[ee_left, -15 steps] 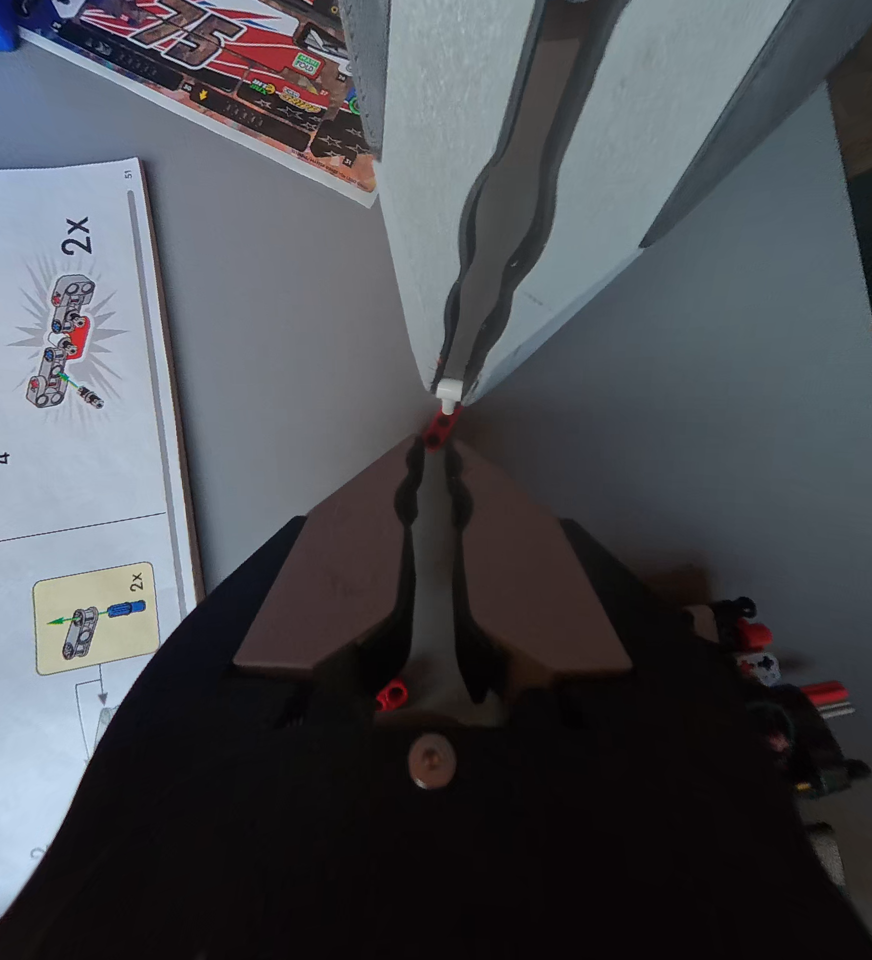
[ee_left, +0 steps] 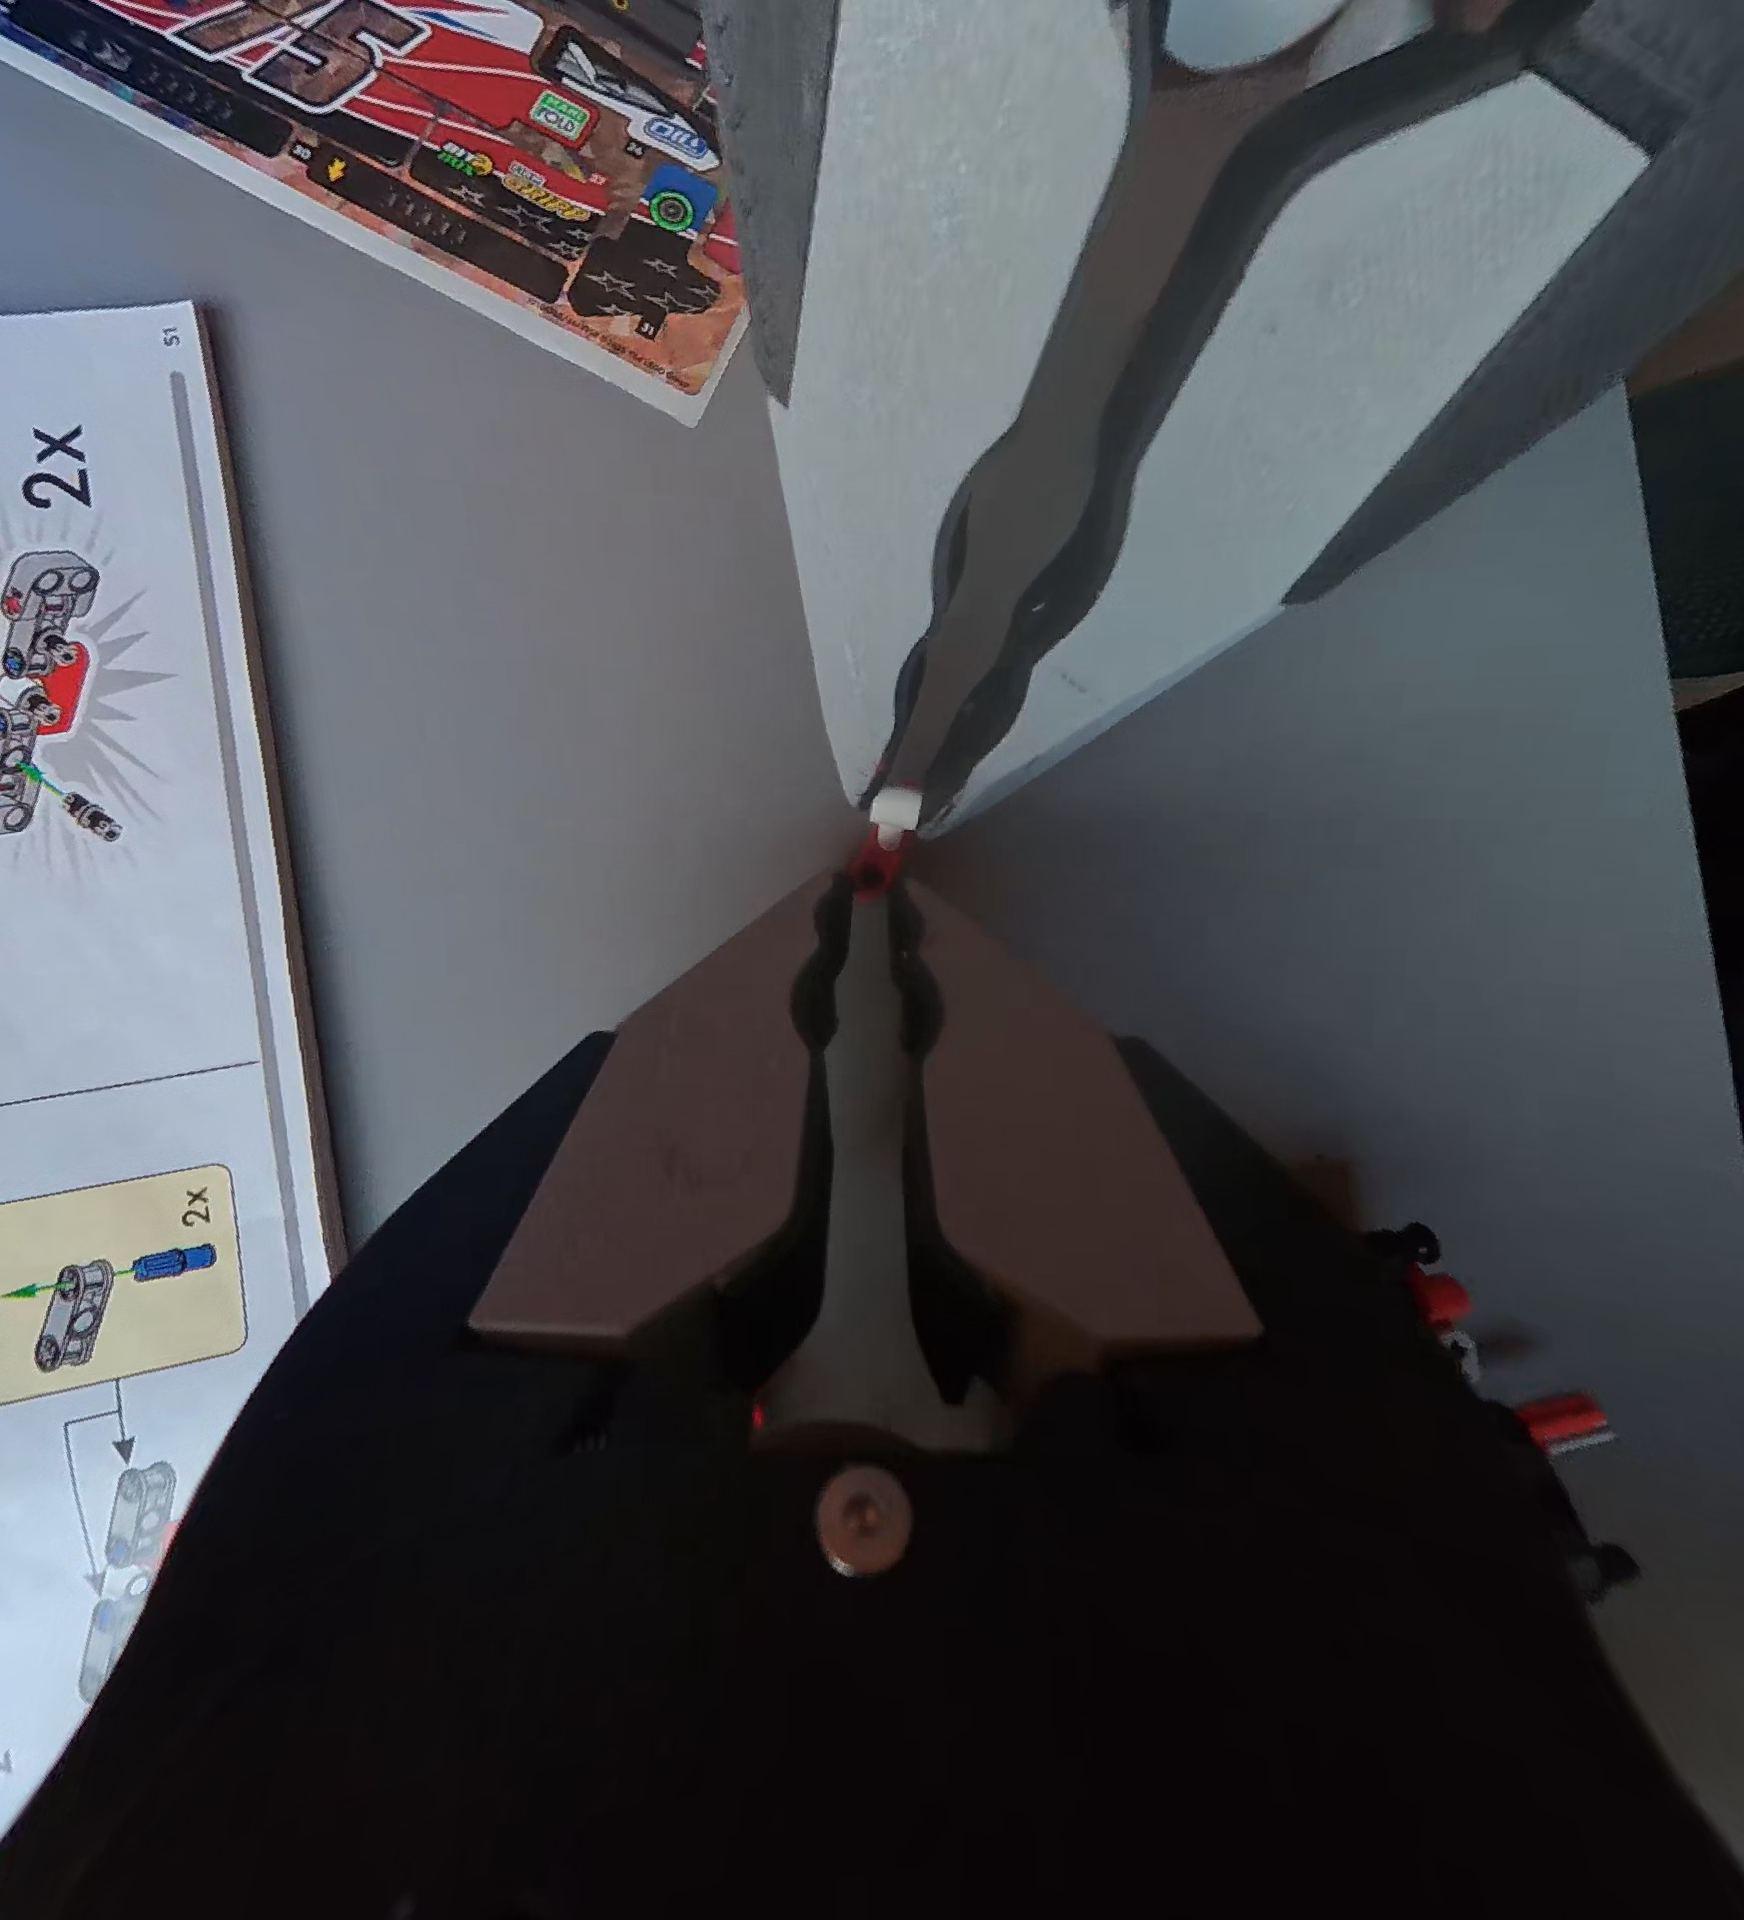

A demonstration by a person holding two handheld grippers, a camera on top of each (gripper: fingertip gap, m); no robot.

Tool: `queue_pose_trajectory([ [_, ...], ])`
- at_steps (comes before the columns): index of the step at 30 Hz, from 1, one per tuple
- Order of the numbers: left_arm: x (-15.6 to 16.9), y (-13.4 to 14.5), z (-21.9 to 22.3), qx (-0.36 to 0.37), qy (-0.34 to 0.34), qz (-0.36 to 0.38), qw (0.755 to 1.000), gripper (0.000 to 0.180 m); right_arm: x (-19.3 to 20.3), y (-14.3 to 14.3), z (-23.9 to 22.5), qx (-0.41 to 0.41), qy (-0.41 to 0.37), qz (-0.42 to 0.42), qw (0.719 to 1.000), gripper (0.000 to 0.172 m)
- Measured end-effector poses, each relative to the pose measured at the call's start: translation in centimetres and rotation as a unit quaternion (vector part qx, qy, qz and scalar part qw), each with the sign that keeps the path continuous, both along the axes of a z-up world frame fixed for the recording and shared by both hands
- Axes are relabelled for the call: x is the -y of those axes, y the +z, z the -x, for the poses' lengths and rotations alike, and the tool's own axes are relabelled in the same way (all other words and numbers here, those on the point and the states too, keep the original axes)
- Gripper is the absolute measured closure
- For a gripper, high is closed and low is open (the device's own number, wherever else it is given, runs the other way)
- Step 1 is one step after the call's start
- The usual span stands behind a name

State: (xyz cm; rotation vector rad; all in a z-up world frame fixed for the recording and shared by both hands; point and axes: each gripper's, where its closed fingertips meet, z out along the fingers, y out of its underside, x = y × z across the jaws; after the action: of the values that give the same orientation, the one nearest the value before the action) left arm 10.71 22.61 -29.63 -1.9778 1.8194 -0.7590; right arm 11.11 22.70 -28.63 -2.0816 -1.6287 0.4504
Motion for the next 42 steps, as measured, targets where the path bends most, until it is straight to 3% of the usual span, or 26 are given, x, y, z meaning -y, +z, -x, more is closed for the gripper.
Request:
queue_pose_trajectory([
  [10,0.0,0.0,0.0,0.007,0.01,0.007,1.0,0.177,0.1,-0.1,-0.2,0.1,0.052,-0.052,0.992,0.167],
  [20,-0.1,0.0,0.0,0.029,0.035,0.024,0.999,0.178,0.1,-0.2,0.0,0.064,-0.027,0.014,0.998,0.167],
  [25,-0.1,0.0,0.1,0.029,0.042,0.023,0.998,0.177,0.1,-0.7,0.5,0.08,0.023,-0.054,0.995,0.167],
  [28,-0.1,0.0,0.1,0.03,0.043,0.021,0.998,0.177,0.1,-0.7,0.6,0.047,-0.002,-0.031,0.998,0.167],
  [34,-0.1,0.0,0.0,0.028,0.053,0.03,0.998,0.177,0.0,-0.4,0.7,-0.101,-0.084,0.079,0.988,0.166],
  [38,0.0,0.0,0.0,0.024,0.053,0.024,0.998,0.177,-0.1,0.5,1.0,-0.154,-0.084,0.065,0.982,0.159],
  [42,0.2,0.0,0.0,0.018,0.053,0.027,0.998,0.177,-0.2,0.5,0.7,-0.138,-0.077,0.036,0.987,0.162],
])
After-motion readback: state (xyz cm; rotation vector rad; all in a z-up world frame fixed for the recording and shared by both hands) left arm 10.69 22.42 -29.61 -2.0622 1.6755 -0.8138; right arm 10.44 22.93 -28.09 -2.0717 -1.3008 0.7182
